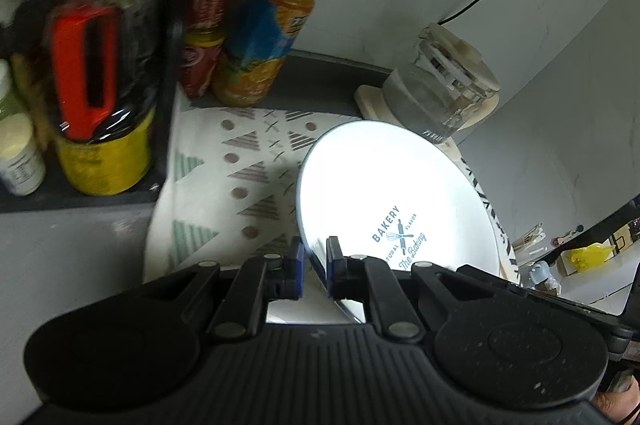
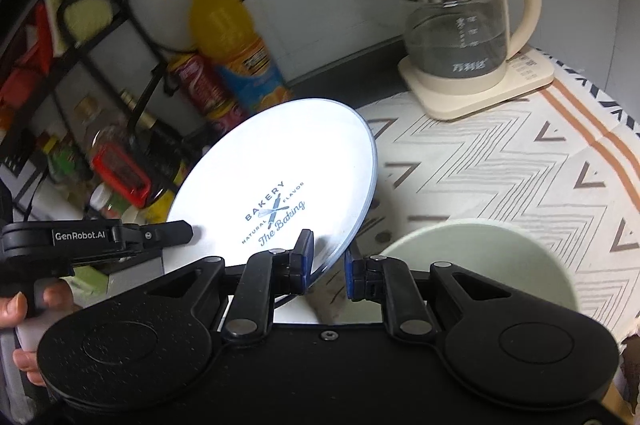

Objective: Organize plates and bowls
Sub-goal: 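Lower the 'Bakery' plate onto the 'Sweet' plate stack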

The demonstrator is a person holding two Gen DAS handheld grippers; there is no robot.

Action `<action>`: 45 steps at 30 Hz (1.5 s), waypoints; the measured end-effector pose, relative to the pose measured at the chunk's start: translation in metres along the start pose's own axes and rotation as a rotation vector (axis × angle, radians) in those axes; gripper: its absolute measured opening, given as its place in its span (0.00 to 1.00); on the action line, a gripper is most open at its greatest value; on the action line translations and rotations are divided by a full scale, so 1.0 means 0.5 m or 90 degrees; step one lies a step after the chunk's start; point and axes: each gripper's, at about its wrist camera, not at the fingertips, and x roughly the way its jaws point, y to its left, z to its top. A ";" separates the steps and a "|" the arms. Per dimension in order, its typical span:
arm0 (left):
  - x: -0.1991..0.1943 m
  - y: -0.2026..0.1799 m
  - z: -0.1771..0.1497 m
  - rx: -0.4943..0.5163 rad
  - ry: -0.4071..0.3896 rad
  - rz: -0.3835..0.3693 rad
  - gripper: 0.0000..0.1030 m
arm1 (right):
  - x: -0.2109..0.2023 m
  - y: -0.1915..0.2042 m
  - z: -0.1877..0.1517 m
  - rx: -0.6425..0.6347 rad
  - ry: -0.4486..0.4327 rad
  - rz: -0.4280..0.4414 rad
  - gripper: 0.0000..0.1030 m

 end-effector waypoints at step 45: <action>0.016 0.119 -0.192 0.030 0.140 0.171 0.13 | 0.078 0.129 -0.232 -0.114 0.113 -0.060 0.18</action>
